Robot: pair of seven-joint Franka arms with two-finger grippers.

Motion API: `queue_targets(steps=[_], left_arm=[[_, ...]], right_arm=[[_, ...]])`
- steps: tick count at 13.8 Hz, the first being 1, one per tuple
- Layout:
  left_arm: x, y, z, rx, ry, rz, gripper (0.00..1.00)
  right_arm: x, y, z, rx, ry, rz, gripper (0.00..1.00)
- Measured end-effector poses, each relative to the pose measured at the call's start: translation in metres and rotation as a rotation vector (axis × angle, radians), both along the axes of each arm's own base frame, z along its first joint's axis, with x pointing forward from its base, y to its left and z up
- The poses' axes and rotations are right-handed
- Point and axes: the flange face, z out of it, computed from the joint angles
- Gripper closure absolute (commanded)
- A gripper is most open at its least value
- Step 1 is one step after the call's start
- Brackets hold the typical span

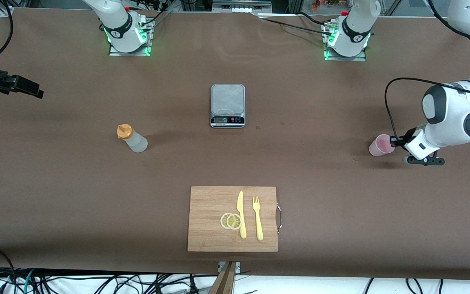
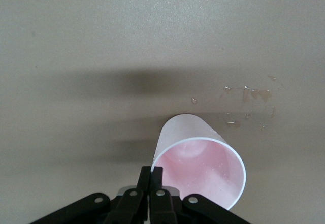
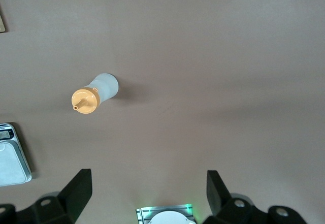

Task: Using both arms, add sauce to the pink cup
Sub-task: 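Carry the pink cup with the left gripper onto the scale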

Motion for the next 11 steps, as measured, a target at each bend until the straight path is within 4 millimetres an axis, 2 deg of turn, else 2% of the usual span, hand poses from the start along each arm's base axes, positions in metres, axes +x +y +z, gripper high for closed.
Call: queue_targets(steps=[2, 3, 4, 6, 8, 11], left_arm=[[0.007, -0.011, 0.007, -0.004, -0.016, -0.014, 1.0], [0.014, -0.025, 0.014, -0.02, -0.026, -0.02, 1.0], [0.021, -0.049, 0.024, -0.044, -0.029, -0.028, 1.0], [0.035, -0.116, 0.049, -0.067, -0.025, -0.037, 1.0], [0.038, -0.198, 0.074, -0.077, -0.037, -0.046, 1.0], [0.013, -0.311, 0.095, -0.108, -0.028, -0.055, 1.0]], right_arm=[[0.0, 0.0, 0.0, 0.0, 0.0, 0.0, 0.0], [0.0, 0.0, 0.0, 0.0, 0.0, 0.0, 0.0], [0.0, 0.0, 0.0, 0.0, 0.0, 0.0, 0.0], [0.0, 0.0, 0.0, 0.0, 0.0, 0.0, 0.0], [0.0, 0.0, 0.0, 0.0, 0.0, 0.0, 0.0], [0.0, 0.0, 0.0, 0.0, 0.0, 0.0, 0.0]])
